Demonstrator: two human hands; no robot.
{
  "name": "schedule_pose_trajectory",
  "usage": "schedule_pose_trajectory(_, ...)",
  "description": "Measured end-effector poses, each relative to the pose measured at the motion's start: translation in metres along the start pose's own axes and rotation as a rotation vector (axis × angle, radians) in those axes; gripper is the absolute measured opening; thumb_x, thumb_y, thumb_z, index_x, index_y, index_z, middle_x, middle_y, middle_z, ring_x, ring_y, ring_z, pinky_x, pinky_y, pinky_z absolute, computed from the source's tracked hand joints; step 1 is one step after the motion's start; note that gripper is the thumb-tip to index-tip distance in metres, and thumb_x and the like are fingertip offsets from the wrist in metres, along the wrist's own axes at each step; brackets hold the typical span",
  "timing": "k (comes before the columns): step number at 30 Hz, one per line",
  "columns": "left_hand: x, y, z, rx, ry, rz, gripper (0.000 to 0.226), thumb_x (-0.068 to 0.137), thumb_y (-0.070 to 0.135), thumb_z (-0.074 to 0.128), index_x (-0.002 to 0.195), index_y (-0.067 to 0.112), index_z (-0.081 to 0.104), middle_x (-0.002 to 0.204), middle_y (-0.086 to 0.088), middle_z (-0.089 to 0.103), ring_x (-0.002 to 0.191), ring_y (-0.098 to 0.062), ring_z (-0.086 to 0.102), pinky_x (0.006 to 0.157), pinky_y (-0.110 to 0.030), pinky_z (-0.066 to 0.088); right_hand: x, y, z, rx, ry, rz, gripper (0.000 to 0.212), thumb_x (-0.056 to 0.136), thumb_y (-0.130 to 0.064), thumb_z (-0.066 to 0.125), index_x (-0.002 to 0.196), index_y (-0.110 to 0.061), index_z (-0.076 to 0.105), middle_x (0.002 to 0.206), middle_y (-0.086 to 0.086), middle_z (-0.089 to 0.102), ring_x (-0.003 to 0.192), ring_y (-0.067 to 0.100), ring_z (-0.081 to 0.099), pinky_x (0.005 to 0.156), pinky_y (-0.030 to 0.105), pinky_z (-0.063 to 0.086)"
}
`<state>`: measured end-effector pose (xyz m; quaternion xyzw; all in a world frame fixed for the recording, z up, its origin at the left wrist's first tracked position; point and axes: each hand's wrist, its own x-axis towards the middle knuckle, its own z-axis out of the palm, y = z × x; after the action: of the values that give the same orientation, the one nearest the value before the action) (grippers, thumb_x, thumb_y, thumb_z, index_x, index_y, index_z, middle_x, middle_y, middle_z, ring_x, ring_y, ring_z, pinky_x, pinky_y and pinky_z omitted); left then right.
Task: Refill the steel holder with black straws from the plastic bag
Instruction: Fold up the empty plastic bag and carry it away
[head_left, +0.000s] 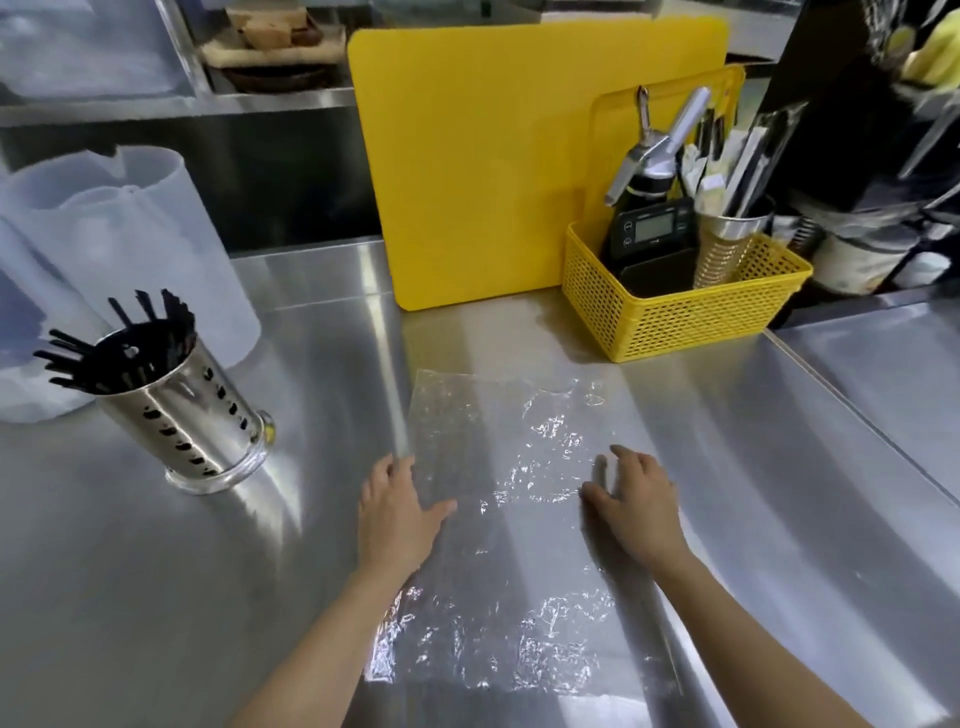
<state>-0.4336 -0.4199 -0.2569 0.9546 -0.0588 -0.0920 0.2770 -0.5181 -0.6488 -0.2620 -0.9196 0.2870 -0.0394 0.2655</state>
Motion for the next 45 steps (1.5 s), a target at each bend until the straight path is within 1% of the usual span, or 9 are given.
schedule_pose_trajectory(5, 0.015, 0.004, -0.009, -0.416, -0.027, -0.302, 0.063, 0.073, 0.016, 0.075, 0.124, 0.002, 0.041, 0.103, -0.013, 0.061, 0.082, -0.026, 0.059, 0.068, -0.032, 0.045, 0.007, -0.005, -0.012, 0.589, -0.093, 0.267, 0.058, 0.081, -0.002, 0.063, 0.133, -0.006, 0.037, 0.095, 0.009, 0.060, 0.085, 0.021, 0.058, 0.075, 0.025, 0.043)
schedule_pose_trajectory(10, 0.018, 0.001, -0.019, -0.709, -0.102, -0.331, 0.012, 0.084, 0.013, 0.064, 0.075, 0.007, 0.058, 0.069, -0.009, 0.062, 0.047, -0.015, 0.044, 0.041, -0.024, 0.036, 0.011, -0.004, -0.029, 1.053, -0.184, 0.382, 0.010, 0.079, 0.014, 0.054, 0.081, 0.005, 0.057, 0.062, 0.015, 0.057, 0.039, 0.013, 0.060, 0.039, 0.018, 0.048)
schedule_pose_trajectory(16, 0.016, -0.013, -0.030, -0.660, -0.395, -0.312, 0.043, 0.067, 0.036, 0.078, 0.099, 0.017, 0.057, 0.100, -0.008, 0.068, 0.094, -0.023, 0.061, 0.072, -0.033, 0.048, 0.010, 0.005, -0.043, 1.060, -0.398, 0.301, 0.012, 0.080, 0.010, 0.059, 0.087, 0.001, 0.054, 0.059, 0.014, 0.065, 0.048, 0.023, 0.064, 0.041, 0.022, 0.049)
schedule_pose_trajectory(21, 0.010, -0.010, -0.037, -0.656, -0.433, -0.181, 0.011, 0.085, 0.014, 0.063, 0.075, 0.010, 0.059, 0.050, 0.000, 0.050, 0.038, -0.009, 0.034, 0.033, -0.015, 0.022, 0.007, 0.012, -0.048, 0.967, -0.464, 0.266, 0.021, 0.080, 0.012, 0.053, 0.100, 0.017, 0.050, 0.079, 0.036, 0.061, 0.068, 0.045, 0.061, 0.069, 0.060, 0.051)
schedule_pose_trajectory(27, 0.010, -0.007, -0.045, -0.610, -0.422, -0.100, 0.025, 0.089, 0.026, 0.057, 0.069, 0.012, 0.057, 0.043, 0.004, 0.040, 0.039, -0.010, 0.024, 0.038, -0.018, 0.015, 0.011, 0.012, -0.058, 1.030, -0.526, 0.240, 0.030, 0.074, 0.001, 0.064, 0.103, -0.003, 0.057, 0.098, 0.040, 0.062, 0.087, 0.064, 0.056, 0.072, 0.067, 0.048)
schedule_pose_trajectory(30, 0.008, -0.012, -0.046, -0.608, -0.469, -0.114, 0.011, 0.085, 0.023, 0.063, 0.078, 0.014, 0.062, 0.050, 0.007, 0.047, 0.042, -0.006, 0.032, 0.035, -0.016, 0.020, 0.011, 0.017, -0.056, 0.978, -0.561, 0.229, 0.025, 0.078, 0.008, 0.058, 0.102, 0.001, 0.056, 0.078, 0.036, 0.064, 0.075, 0.056, 0.062, 0.075, 0.074, 0.043)
schedule_pose_trajectory(33, 0.005, -0.016, -0.048, -0.672, -0.569, -0.116, 0.005, 0.085, 0.006, 0.058, 0.085, 0.011, 0.059, 0.054, 0.003, 0.049, 0.041, -0.005, 0.035, 0.036, -0.015, 0.021, 0.011, 0.023, -0.053, 0.971, -0.580, 0.186, 0.020, 0.082, 0.010, 0.053, 0.100, 0.003, 0.056, 0.080, 0.039, 0.063, 0.076, 0.058, 0.061, 0.070, 0.068, 0.049)
schedule_pose_trajectory(38, 0.009, -0.017, -0.046, -0.877, -0.426, -0.055, 0.023, 0.089, -0.006, 0.045, 0.091, 0.010, 0.062, 0.054, -0.001, 0.055, 0.040, -0.007, 0.036, 0.036, -0.016, 0.026, 0.017, 0.028, -0.053, 1.031, -0.502, 0.113, 0.030, 0.082, 0.017, 0.047, 0.085, -0.002, 0.070, 0.062, 0.014, 0.069, 0.059, 0.022, 0.069, 0.059, 0.024, 0.057)
schedule_pose_trajectory(45, 0.014, -0.019, -0.039, -0.909, -0.249, 0.008, 0.056, 0.072, -0.026, 0.039, 0.034, 0.013, 0.054, 0.058, -0.002, 0.058, 0.055, -0.008, 0.056, 0.048, -0.016, 0.044, 0.017, 0.027, -0.056, 0.987, -0.463, 0.017, 0.047, 0.068, 0.030, 0.040, 0.042, -0.002, 0.064, 0.067, 0.008, 0.071, 0.065, 0.020, 0.067, 0.057, 0.021, 0.055)
